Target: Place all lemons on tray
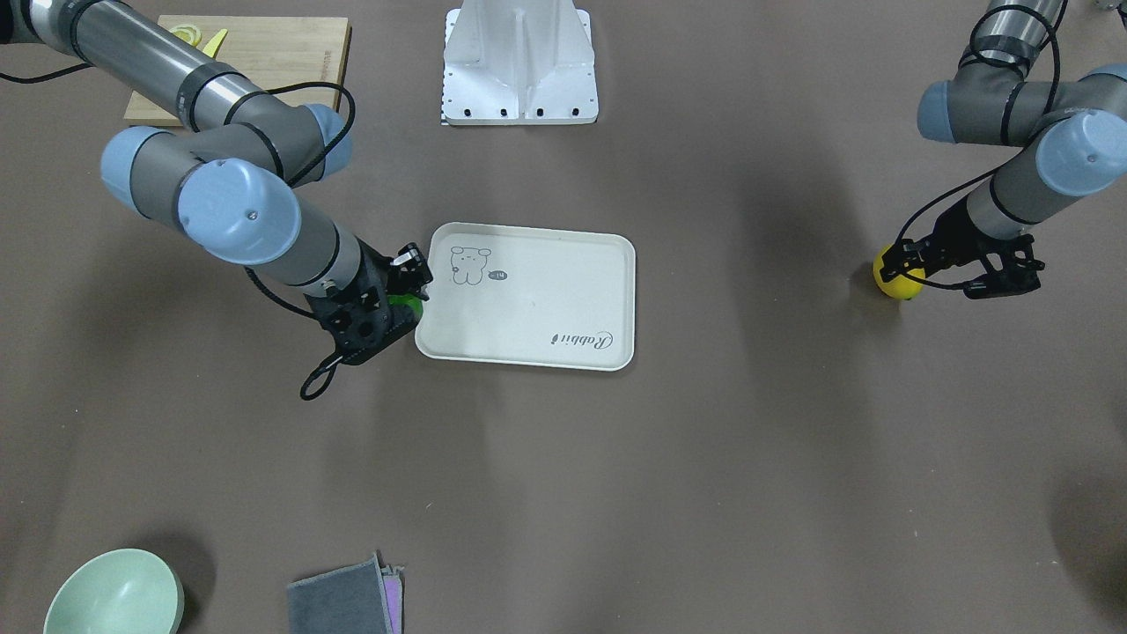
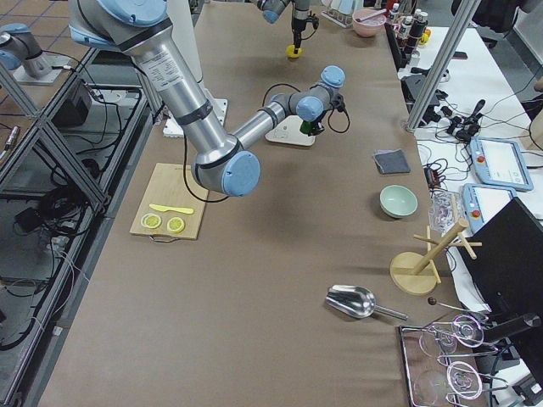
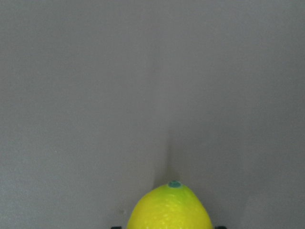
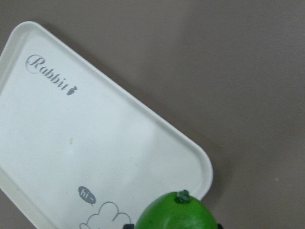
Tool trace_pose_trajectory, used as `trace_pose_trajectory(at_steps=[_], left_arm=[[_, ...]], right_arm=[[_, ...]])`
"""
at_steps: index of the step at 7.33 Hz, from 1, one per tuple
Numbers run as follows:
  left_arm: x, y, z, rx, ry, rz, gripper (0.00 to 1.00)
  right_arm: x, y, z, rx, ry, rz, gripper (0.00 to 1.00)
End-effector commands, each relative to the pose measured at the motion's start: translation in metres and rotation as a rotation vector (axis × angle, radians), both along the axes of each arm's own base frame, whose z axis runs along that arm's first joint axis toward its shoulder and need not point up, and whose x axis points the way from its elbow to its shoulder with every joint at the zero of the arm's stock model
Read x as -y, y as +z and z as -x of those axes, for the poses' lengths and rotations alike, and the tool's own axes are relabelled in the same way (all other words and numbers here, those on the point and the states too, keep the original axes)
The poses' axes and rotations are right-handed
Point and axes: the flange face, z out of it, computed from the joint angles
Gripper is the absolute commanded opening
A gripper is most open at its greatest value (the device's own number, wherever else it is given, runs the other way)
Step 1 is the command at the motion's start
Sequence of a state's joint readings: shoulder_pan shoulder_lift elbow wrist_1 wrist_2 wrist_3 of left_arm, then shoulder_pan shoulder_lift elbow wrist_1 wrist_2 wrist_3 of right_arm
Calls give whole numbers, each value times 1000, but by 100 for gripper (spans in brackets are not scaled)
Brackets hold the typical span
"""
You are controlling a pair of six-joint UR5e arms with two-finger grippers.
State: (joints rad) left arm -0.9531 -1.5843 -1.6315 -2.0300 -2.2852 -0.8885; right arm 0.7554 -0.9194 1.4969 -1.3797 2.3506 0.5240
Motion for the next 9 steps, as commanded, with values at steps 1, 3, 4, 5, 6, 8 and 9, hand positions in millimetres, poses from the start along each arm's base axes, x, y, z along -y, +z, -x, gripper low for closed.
trace_pose_trajectory(at_steps=[1,3,4,5,6,8,9], left_arm=[[-1,-11,-3,-36,28,32,0],[20,-46,0,-30,78,57,0],[45,-78,6,-6,101,50,0],[79,-121,19,14,110,44,0],[97,-150,26,27,117,53,0],[120,-212,17,40,115,73,0],[126,-237,13,43,108,80,0]], right_arm=[[-38,-5,45,1,-41,-58,26],[-55,0,62,-14,-60,-71,79],[-54,3,61,-16,-61,-73,100],[-43,4,50,-15,-43,-72,100],[-22,-4,26,0,-9,-71,100],[22,11,-35,14,53,-24,100],[15,36,-63,9,51,-43,100]])
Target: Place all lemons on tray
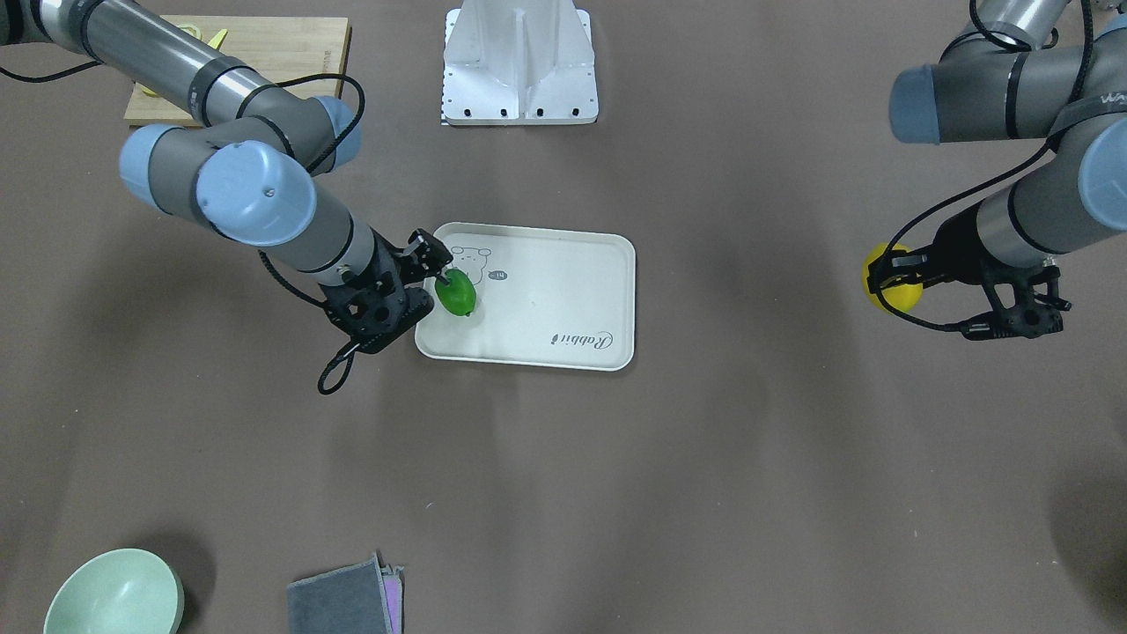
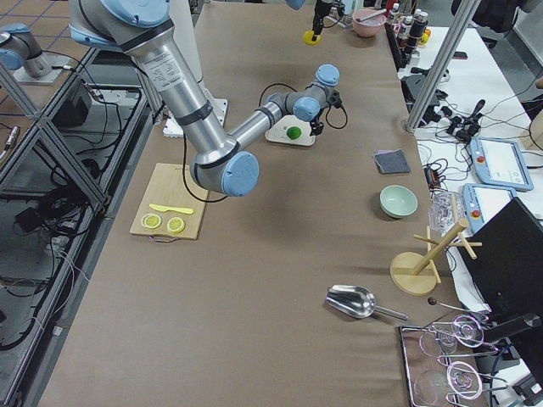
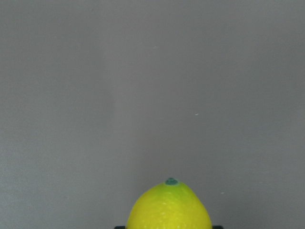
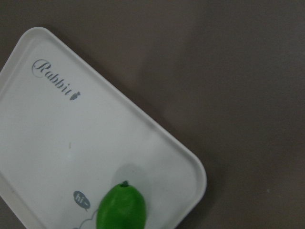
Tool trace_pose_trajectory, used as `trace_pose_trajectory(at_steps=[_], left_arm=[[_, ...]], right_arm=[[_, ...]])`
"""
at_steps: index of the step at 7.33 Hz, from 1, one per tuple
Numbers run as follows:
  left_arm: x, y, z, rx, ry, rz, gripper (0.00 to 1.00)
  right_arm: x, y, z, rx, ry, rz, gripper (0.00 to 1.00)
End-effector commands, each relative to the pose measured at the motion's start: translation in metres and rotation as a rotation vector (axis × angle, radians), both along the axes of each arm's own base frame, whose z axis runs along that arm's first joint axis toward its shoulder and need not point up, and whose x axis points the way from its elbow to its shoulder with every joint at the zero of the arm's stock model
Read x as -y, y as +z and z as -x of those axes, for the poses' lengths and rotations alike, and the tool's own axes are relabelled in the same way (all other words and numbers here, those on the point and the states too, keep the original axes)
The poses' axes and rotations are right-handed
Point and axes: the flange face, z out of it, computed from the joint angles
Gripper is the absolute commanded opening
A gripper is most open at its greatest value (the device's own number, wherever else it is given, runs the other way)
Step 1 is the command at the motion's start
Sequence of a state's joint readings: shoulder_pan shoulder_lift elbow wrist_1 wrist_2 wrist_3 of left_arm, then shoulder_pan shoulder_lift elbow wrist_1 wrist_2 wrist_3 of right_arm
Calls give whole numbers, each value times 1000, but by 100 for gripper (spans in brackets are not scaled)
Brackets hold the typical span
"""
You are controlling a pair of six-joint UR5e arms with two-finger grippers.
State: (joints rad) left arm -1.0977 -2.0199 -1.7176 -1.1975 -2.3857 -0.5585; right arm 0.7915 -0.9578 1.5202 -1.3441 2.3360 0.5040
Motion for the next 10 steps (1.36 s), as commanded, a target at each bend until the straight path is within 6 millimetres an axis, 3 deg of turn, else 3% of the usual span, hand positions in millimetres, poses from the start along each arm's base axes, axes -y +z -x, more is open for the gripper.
trace_pose_trajectory(at_steps=[1,3,5,6,7,10], left_arm=[[15,-65,-14,10,-5,21,0],[11,-119,-51,5,-51,60,0],[-11,-178,-124,4,-55,121,0],[-28,-201,-159,27,-77,124,0],[-41,-212,-191,37,-103,127,0],[-52,-208,-274,44,-142,121,0]], right_arm=[[-7,58,-74,-17,33,-1,100],[-25,107,-133,-45,71,27,100],[-22,166,-217,-74,169,134,100],[-24,188,-246,-87,210,175,100],[-21,212,-277,-113,268,207,100],[1,282,-374,-158,414,303,100]])
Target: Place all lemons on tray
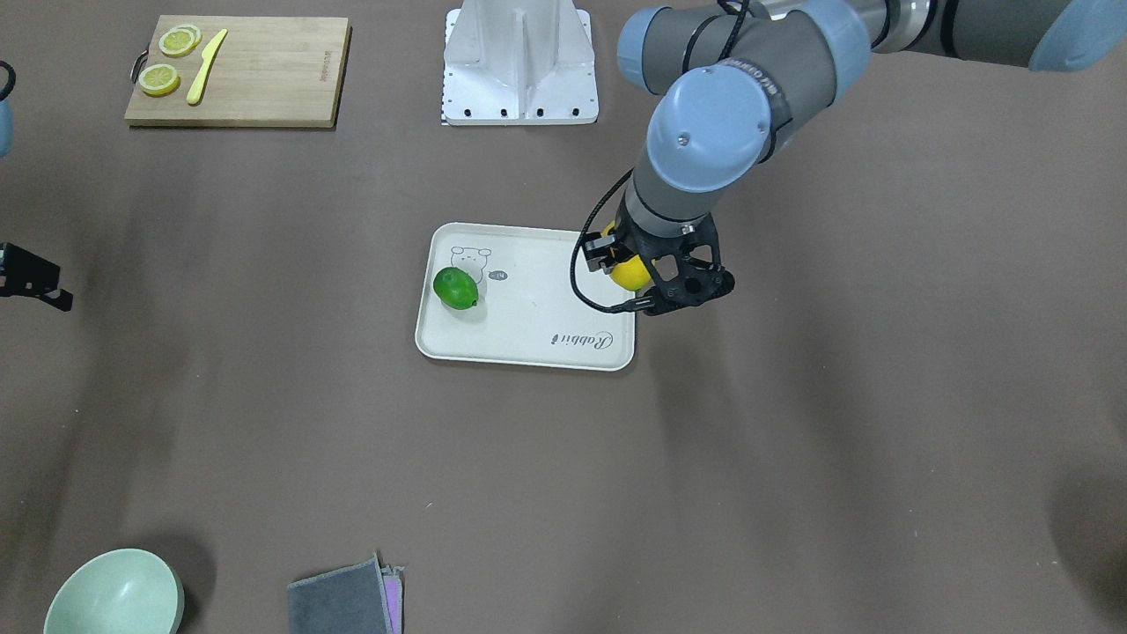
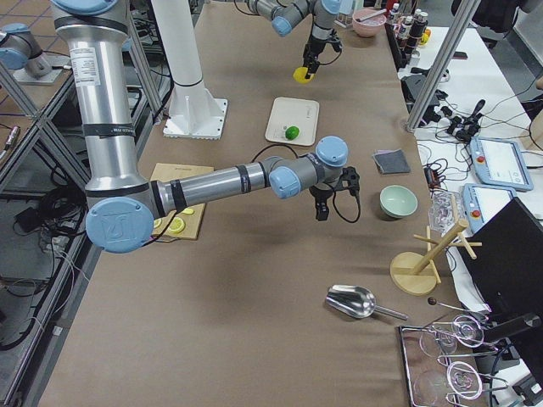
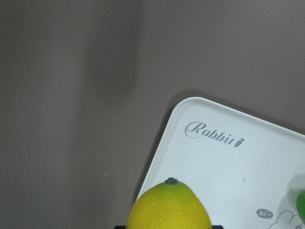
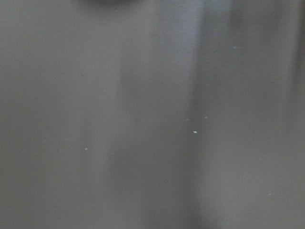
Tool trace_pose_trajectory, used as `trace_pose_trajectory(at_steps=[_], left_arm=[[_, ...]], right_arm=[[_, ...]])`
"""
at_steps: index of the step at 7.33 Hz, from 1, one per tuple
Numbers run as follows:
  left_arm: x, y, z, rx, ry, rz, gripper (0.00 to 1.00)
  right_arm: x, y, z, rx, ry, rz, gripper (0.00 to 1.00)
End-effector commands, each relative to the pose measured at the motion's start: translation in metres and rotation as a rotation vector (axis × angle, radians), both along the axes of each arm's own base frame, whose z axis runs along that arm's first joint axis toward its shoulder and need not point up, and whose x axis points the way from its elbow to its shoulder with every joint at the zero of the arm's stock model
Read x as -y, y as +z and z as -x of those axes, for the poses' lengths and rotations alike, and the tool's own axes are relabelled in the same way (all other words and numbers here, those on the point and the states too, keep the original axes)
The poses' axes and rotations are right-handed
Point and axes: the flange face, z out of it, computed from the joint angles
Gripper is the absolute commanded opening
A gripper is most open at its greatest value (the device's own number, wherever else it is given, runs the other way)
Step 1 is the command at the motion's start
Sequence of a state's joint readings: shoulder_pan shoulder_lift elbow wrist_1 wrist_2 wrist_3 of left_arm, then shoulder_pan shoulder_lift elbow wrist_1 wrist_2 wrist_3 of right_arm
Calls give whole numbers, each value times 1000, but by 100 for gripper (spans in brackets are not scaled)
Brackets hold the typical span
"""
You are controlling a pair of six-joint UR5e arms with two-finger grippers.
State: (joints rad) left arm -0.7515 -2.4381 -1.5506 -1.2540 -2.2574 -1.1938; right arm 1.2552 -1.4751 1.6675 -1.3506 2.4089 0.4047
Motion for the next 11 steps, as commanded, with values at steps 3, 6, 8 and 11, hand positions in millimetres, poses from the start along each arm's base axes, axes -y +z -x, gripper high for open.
trace_pose_trajectory(at_steps=[3,6,8,11], left_arm=[[6,36,-71,10,-2,-50,0],[-12,62,-90,34,5,-87,42],[-19,73,-93,25,-15,-88,60],[-21,61,-86,7,-31,-92,98]], right_arm=[[6,80,-89,-70,112,113,100],[0,99,-128,-128,67,172,100],[0,91,-145,-132,82,205,100],[1,81,-150,-131,84,195,100]])
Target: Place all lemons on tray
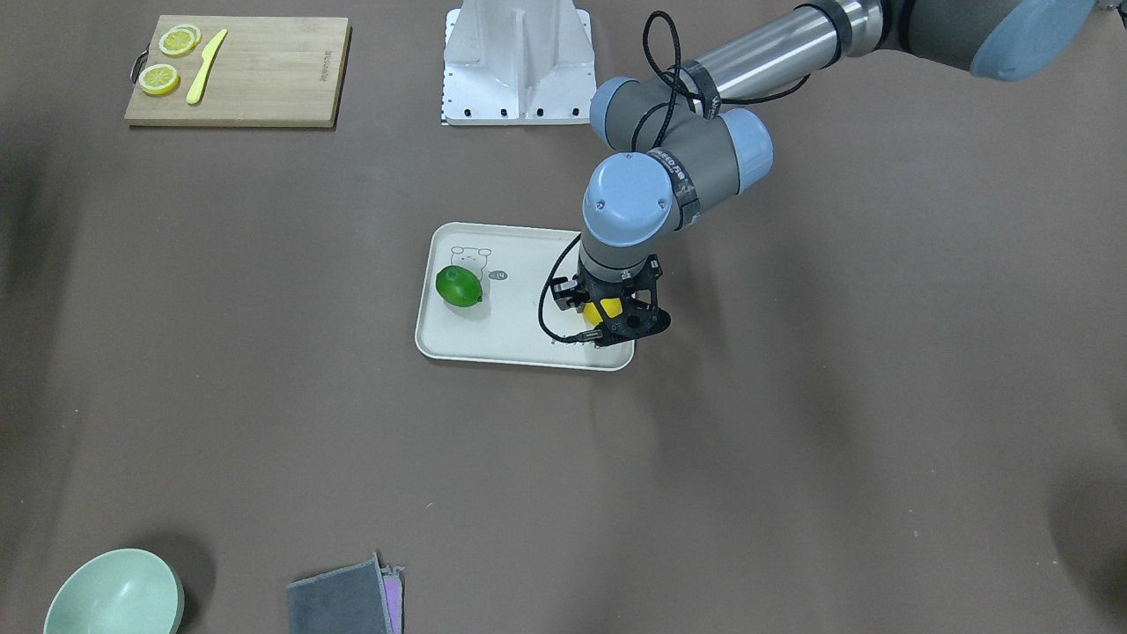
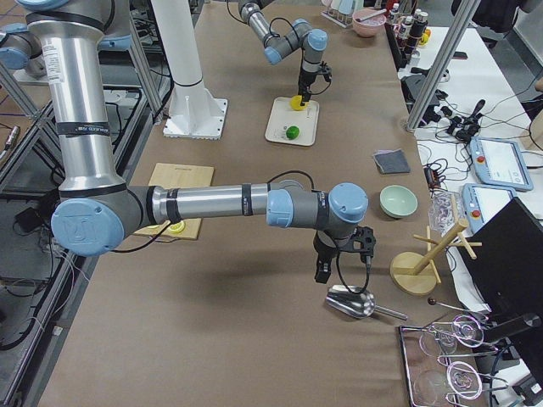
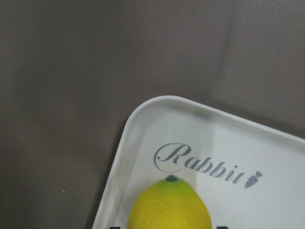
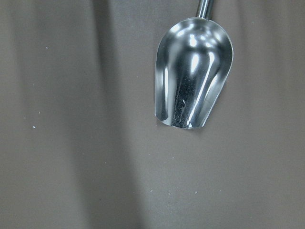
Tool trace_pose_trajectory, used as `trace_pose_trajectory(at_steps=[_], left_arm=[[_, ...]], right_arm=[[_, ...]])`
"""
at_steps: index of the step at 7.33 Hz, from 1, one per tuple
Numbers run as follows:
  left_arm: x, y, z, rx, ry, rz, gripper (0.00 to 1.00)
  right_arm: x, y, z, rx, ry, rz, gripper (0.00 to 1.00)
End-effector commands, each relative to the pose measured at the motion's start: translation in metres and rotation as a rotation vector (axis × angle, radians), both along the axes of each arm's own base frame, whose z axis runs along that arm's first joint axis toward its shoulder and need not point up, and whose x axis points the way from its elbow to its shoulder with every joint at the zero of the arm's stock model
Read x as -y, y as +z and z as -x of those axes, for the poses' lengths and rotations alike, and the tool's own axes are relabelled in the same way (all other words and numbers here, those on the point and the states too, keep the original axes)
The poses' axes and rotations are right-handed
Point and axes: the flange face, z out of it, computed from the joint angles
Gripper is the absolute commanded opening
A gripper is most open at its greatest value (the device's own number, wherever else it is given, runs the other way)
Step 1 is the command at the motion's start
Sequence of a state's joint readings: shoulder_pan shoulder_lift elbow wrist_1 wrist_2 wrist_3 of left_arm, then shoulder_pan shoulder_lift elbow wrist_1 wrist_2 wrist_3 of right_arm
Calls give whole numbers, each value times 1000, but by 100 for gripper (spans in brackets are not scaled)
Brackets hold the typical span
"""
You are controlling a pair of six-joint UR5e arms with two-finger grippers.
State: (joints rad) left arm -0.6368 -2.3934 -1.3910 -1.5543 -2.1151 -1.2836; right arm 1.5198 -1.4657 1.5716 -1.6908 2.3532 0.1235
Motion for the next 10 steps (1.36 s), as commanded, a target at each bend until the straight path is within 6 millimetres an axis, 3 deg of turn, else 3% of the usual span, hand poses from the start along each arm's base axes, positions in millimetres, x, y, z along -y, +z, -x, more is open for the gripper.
trace_pose_trajectory(at_steps=[1,3,4,6,7,8,9,10], left_arm=[[2,-10,11,-9,-13,3,98],[28,-16,72,0,-20,14,98],[46,-2,114,-16,6,17,98],[58,43,211,3,37,-19,98],[67,84,263,12,73,-52,98],[64,159,318,19,139,-72,98],[64,213,379,6,161,-78,98],[59,254,427,7,178,-93,98]], right_arm=[[0,-3,-1,0,-5,-7,100],[1,-3,-1,-7,-7,-9,100],[1,-4,-2,-10,-5,-11,100],[0,-4,-3,-11,-6,-16,100],[1,-5,-3,-11,-6,-18,100],[1,-6,-3,-11,-6,-19,100],[1,-6,-2,-11,-7,-19,100],[0,-5,-2,-11,-8,-19,100]])
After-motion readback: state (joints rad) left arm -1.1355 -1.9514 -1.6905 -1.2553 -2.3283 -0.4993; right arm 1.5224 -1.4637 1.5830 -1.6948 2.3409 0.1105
